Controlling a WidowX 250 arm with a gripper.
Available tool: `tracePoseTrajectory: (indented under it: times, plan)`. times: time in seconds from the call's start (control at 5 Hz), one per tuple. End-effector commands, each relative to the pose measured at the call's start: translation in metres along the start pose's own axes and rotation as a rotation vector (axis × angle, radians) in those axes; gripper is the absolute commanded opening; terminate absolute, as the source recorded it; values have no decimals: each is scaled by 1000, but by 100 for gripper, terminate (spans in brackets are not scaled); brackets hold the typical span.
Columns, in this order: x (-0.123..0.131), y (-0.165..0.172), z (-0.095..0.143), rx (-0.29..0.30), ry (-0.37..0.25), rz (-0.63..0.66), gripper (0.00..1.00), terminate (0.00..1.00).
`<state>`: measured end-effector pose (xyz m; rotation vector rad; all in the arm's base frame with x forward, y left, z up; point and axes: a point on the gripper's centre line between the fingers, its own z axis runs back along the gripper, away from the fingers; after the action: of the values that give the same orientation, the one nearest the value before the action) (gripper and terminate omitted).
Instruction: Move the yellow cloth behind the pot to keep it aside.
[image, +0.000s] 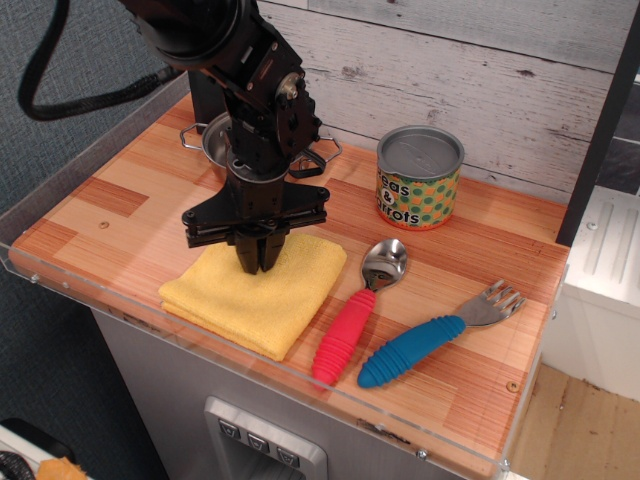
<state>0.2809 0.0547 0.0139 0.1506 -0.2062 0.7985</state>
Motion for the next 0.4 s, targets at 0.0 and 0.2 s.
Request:
tracePoseTrajectory:
  times: [0.0,0.2]
  plan:
    - [22,-4,27,-49,-113,2,100,0]
    - [25,-4,40,-92,-119,1,100,0]
